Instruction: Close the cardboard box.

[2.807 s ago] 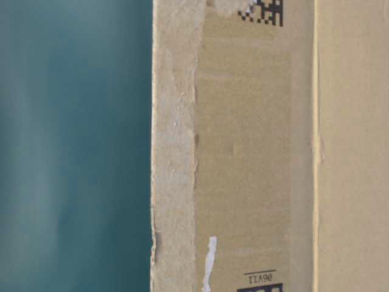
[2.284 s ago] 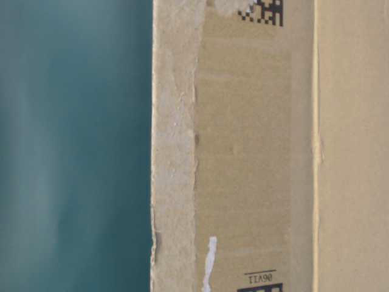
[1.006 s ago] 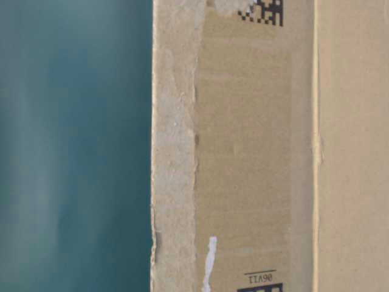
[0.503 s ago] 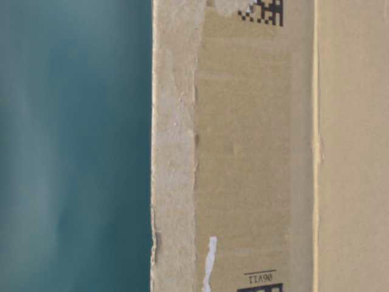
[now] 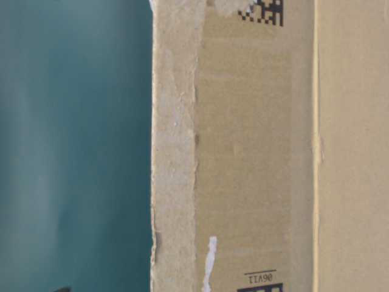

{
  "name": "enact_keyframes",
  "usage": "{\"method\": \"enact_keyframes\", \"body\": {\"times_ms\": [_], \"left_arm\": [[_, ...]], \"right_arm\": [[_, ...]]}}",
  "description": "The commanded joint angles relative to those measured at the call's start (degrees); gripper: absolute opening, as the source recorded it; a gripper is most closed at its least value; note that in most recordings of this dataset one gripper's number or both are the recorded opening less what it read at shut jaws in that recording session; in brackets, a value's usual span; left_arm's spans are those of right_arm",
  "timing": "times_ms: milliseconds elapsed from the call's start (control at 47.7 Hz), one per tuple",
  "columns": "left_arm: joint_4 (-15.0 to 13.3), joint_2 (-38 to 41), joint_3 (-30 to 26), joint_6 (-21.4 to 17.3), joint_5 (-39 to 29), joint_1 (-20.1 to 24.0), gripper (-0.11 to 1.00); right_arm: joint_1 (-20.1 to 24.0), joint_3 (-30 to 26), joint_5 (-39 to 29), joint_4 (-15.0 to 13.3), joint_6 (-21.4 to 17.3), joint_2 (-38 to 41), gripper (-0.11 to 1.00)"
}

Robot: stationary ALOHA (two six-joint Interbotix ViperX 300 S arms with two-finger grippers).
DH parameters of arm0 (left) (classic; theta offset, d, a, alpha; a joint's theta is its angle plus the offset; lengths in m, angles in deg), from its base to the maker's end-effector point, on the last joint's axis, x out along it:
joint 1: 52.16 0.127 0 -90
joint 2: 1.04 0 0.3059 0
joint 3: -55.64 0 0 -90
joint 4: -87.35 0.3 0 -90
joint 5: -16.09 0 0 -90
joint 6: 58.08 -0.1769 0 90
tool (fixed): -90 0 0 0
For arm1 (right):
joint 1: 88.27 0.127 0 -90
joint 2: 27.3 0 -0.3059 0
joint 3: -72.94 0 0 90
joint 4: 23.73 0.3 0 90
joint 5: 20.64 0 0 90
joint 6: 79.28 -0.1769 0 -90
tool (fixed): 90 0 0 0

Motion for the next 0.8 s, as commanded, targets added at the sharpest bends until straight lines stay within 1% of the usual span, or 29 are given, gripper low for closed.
{"method": "enact_keyframes", "body": {"times_ms": [0,126,314,461,629,775], "left_arm": [[-0.1,1.3,-1.8,0.0,0.7,0.3,0.00],[-0.2,2.8,-2.3,0.0,1.4,0.3,0.00],[-0.2,3.1,-2.5,0.0,2.7,0.3,0.00],[-0.2,4.1,-4.4,-0.1,4.6,1.0,0.00],[-0.2,6.7,-8.3,-0.2,4.3,4.0,0.00],[-0.2,9.1,-12.6,-1.1,4.3,7.2,0.00]], "right_arm": [[-0.1,-2.2,0.7,0.1,-0.2,2.4,0.00],[-0.1,-3.2,0.4,0.1,-0.2,4.6,0.00],[-0.1,-3.3,0.4,0.1,-0.2,4.6,0.00],[-0.1,-3.3,0.5,0.1,-0.3,4.6,0.00],[-0.1,-3.3,0.7,0.1,-0.3,4.6,0.00],[-0.1,-3.3,0.6,0.1,-0.3,4.6,0.00]]}}
